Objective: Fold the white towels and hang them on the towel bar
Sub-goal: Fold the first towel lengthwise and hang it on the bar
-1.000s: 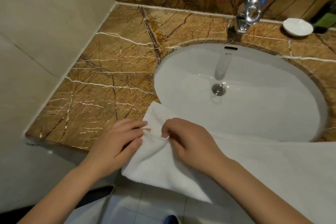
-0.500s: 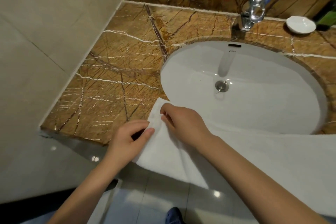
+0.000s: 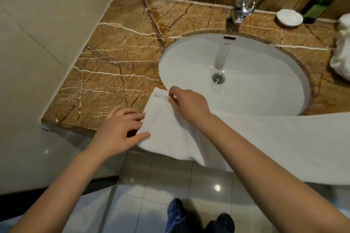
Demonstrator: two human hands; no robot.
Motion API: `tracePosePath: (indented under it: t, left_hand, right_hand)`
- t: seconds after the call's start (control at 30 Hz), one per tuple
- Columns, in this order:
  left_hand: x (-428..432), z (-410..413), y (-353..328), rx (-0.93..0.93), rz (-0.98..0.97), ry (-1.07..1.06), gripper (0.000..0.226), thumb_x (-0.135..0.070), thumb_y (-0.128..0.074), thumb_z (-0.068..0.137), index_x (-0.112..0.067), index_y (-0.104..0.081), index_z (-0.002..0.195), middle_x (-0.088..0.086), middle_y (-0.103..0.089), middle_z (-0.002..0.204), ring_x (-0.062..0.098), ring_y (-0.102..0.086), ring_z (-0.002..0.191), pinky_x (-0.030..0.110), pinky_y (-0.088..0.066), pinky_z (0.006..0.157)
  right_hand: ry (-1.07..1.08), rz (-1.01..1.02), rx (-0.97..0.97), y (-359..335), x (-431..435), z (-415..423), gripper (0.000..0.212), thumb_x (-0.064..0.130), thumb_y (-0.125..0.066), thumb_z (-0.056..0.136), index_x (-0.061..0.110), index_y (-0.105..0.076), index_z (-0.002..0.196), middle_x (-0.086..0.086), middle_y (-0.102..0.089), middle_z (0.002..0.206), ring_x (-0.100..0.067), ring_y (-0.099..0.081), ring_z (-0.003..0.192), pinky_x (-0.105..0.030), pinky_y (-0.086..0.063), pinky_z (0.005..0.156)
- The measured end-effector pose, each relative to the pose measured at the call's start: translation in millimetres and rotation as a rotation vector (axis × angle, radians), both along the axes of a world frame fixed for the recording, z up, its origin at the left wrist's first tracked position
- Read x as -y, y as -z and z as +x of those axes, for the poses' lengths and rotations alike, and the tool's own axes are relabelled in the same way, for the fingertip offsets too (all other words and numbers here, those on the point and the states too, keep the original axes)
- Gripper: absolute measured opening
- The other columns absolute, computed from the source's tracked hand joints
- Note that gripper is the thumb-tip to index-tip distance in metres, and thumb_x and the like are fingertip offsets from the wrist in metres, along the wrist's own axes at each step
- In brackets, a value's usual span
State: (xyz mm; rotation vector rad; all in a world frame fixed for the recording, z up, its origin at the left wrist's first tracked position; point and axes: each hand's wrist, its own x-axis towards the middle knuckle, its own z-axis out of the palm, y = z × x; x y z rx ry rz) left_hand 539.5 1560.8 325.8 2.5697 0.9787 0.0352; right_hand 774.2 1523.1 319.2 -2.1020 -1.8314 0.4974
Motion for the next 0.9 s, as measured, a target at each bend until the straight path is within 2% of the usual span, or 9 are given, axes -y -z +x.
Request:
tracePosePath:
  t: [0.1, 0.17, 0.23, 0.37, 0.53, 0.67, 0.73, 0.8, 0.9]
  left_hand:
    - [1, -7, 7, 0.048, 0.022, -0.024, 0.071, -0.076, -0.027, 0.083, -0.027, -0.078, 0.083, -0.008, -0.062, 0.126, 0.021, -0.052, 0.119, 0.053, -0.026, 0.110]
    - [4, -11, 12, 0.129, -0.009, -0.082, 0.062, -0.072, -0.039, 0.081, -0.024, -0.078, 0.077, -0.008, -0.061, 0.125, 0.023, -0.051, 0.117, 0.054, -0.033, 0.104]
    - [9, -14, 16, 0.224, -0.058, -0.161, 0.046, -0.060, -0.051, 0.077, -0.021, -0.076, 0.071, -0.008, -0.062, 0.121, 0.023, -0.051, 0.113, 0.047, -0.039, 0.094]
    - [17, -15, 20, 0.315, -0.018, -0.327, 0.036, -0.051, -0.059, 0.072, -0.019, -0.066, 0.057, -0.010, -0.064, 0.097, 0.016, -0.050, 0.097, 0.032, -0.035, 0.079]
    - [25, -22, 22, 0.230, 0.083, -0.299, 0.041, -0.054, -0.050, 0.076, -0.019, -0.063, 0.058, -0.009, -0.058, 0.079, 0.016, -0.051, 0.081, 0.033, -0.039, 0.069]
    - [21, -27, 15, 0.103, 0.144, -0.346, 0.032, -0.048, -0.057, 0.077, -0.022, -0.058, 0.058, -0.009, -0.054, 0.077, 0.016, -0.050, 0.079, 0.036, -0.039, 0.072]
    - [19, -24, 8, 0.029, 0.181, -0.421, 0.021, -0.032, -0.071, 0.073, -0.024, -0.055, 0.062, -0.009, -0.052, 0.078, 0.017, -0.047, 0.080, 0.039, -0.038, 0.074]
    - [18, -13, 3, -0.007, 0.270, -0.450, 0.013, -0.019, -0.069, 0.072, -0.021, -0.057, 0.076, -0.005, -0.054, 0.084, 0.019, -0.046, 0.081, 0.038, -0.038, 0.073]
    - [22, 24, 2, 0.154, 0.236, -0.328, 0.020, -0.009, -0.060, 0.084, -0.013, -0.060, 0.103, 0.004, -0.060, 0.103, 0.026, -0.053, 0.097, 0.035, -0.038, 0.079]
  right_hand:
    - [0.060, 0.041, -0.008, 5, -11, 2, 0.016, 0.028, -0.039, 0.097, 0.020, -0.052, 0.102, -0.006, -0.066, 0.091, -0.031, -0.057, 0.081, -0.035, -0.039, 0.061]
    - [0.111, 0.091, -0.033, 7, -16, 1, 0.016, 0.029, -0.040, 0.097, 0.020, -0.052, 0.100, -0.004, -0.067, 0.088, -0.030, -0.057, 0.078, -0.035, -0.040, 0.060]
    - [0.107, 0.083, -0.023, 11, -19, -3, 0.017, 0.030, -0.040, 0.097, 0.018, -0.053, 0.102, -0.004, -0.067, 0.091, -0.031, -0.058, 0.082, -0.036, -0.043, 0.063]
    - [0.060, 0.098, 0.008, 14, -27, -10, 0.019, 0.031, -0.042, 0.097, 0.018, -0.054, 0.104, -0.006, -0.068, 0.092, -0.032, -0.060, 0.084, -0.036, -0.044, 0.063]
    - [0.017, 0.153, 0.036, 15, -33, -19, 0.018, 0.033, -0.044, 0.096, 0.019, -0.054, 0.102, -0.004, -0.068, 0.090, -0.031, -0.061, 0.083, -0.035, -0.045, 0.062]
    - [0.042, 0.139, 0.054, 19, -35, -22, 0.020, 0.033, -0.044, 0.097, 0.016, -0.053, 0.104, -0.007, -0.068, 0.091, -0.033, -0.061, 0.083, -0.035, -0.044, 0.062]
    - [0.051, 0.136, 0.069, 19, -38, -26, 0.021, 0.032, -0.043, 0.097, 0.014, -0.053, 0.103, -0.008, -0.068, 0.091, -0.034, -0.061, 0.082, -0.034, -0.041, 0.059]
    - [0.072, 0.126, 0.068, 20, -40, -30, 0.020, 0.030, -0.043, 0.097, 0.012, -0.052, 0.102, -0.009, -0.067, 0.090, -0.035, -0.061, 0.081, -0.034, -0.038, 0.057]
    - [0.101, 0.103, 0.044, 18, -42, -35, 0.020, 0.029, -0.044, 0.096, 0.012, -0.053, 0.101, -0.009, -0.067, 0.091, -0.035, -0.060, 0.084, -0.034, -0.038, 0.058]
